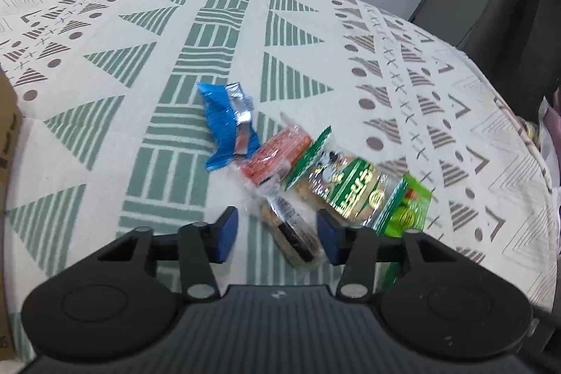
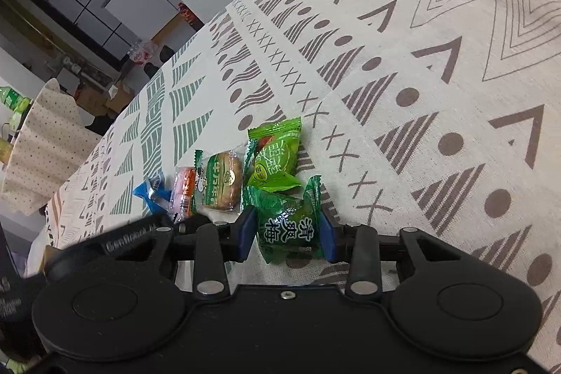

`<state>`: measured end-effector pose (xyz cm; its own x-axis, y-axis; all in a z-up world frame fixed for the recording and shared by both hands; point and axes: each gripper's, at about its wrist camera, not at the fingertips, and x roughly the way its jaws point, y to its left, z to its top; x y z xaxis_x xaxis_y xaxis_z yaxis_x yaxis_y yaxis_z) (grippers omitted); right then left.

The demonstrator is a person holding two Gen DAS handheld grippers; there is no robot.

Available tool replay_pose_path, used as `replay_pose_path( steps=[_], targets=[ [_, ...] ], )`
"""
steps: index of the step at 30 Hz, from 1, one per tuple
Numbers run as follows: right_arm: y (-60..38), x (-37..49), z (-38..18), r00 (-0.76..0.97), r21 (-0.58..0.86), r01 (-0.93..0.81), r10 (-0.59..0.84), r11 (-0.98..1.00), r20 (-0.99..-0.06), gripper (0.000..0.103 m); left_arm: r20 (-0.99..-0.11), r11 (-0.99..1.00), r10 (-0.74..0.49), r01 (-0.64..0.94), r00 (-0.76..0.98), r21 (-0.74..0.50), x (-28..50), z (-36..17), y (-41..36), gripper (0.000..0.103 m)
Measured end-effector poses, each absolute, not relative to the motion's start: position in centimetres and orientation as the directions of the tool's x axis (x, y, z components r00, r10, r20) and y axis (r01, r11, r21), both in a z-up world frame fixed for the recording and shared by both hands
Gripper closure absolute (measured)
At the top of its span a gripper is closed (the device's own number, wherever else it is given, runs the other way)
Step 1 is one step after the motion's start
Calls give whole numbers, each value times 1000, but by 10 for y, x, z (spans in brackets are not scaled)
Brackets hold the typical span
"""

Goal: Organize snacks
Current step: 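Grasp the clear wrapped bar with left tool while right tool grasps green pack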

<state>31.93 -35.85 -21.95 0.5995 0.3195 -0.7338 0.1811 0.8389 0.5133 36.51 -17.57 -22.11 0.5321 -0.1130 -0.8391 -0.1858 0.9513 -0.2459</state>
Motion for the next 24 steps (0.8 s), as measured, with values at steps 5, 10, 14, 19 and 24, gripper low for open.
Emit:
replay_pose_path(
  steps=[5,10,14,19,24],
  targets=[
    [-363,315,-217,608,532,193,326,824,-724,66,-855,957,-111,-176,507,-229,356,-216,-169,68],
    [-366,311,-214,613,548,193,336,814,-715,66,-855,945,-113,-210,506,-249,350,-211,-162,67],
    [-368,311,-215,608,551,200,339,810,-718,66,-845,943,-117,-209,521,-260,351,-203,-166,63],
    [-368,312,-215,604,542,203,331,815,-725,65,-846,967,-91,-158,525,-201,357,-205,-180,61],
    [-361,315,-216,596,488,173,304,856,-744,55,-861,971,-72,-163,504,-177,360,-220,-181,62]
  ],
)
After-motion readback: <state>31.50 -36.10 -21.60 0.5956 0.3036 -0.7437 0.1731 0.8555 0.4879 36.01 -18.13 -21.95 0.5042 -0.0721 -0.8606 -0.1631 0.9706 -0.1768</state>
